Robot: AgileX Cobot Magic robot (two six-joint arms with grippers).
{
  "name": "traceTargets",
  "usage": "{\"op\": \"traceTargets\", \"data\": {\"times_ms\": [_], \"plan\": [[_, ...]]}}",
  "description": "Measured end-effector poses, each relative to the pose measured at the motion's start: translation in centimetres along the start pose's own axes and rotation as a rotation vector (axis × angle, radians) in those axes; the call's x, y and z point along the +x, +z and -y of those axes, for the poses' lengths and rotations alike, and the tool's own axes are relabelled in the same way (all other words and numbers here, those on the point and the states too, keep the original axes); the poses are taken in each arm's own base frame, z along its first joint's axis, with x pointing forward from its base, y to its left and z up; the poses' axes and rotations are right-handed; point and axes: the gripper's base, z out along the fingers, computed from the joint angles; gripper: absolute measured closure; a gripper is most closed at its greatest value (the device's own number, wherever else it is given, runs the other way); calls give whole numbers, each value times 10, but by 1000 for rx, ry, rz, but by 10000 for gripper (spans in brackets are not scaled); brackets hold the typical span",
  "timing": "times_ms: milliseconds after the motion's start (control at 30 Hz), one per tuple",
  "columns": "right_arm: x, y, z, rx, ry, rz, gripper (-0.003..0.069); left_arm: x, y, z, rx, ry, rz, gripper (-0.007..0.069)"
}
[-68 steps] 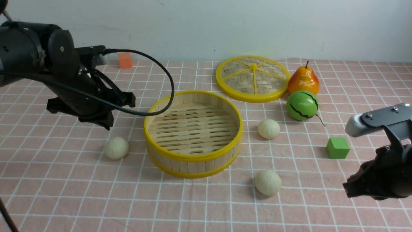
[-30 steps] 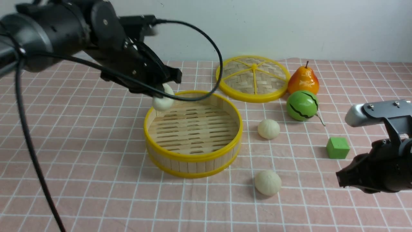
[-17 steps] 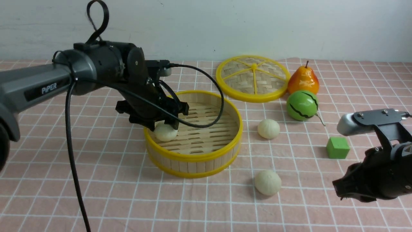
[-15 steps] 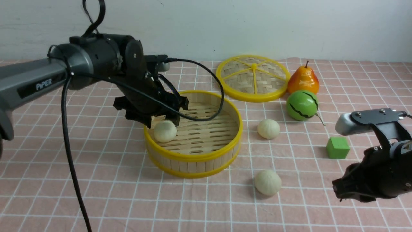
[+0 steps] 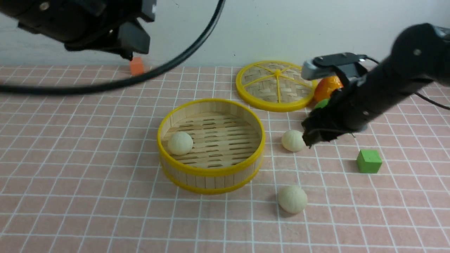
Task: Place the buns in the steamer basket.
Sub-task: Use the right arm to grab a steamed stuffed bun
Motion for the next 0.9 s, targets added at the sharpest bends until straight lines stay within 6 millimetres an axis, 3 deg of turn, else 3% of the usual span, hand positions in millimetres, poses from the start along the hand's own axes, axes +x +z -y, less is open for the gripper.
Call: {"op": "traceTargets", "data": {"times_ms": [67, 100, 167, 300, 433, 533, 633, 700, 767, 800, 900], "plan": [[-23, 19, 7, 31, -21, -17, 252, 24, -16, -5, 1, 2, 49, 556], [-26, 16, 7, 31, -22, -8, 252, 27, -22, -5, 1, 6, 66, 561], [-44, 42, 18, 62, -18, -43, 231, 63, -39, -17, -29, 19, 131, 624], [-58, 75, 25, 57, -6, -81, 220, 119, -68, -35, -87, 1, 228, 638], [-60, 105, 32, 75, -3, -116, 220, 163, -75, -57, -196, -46, 276, 638], [-56, 116, 37, 103, -1, -160, 227, 182, -70, -71, -284, -91, 283, 638], [-53, 119, 38, 104, 3, -191, 247, 189, -62, -76, -310, -104, 273, 638], [-52, 119, 38, 102, 4, -209, 294, 194, -52, -78, -319, -108, 249, 638], [-52, 118, 37, 101, 4, -215, 401, 199, -40, -81, -329, -100, 209, 638], [-52, 118, 37, 101, 4, -215, 411, 199, -39, -81, -330, -99, 205, 638], [-53, 115, 36, 97, -18, -223, 597, 201, -32, -83, -336, -73, 194, 638]]}}
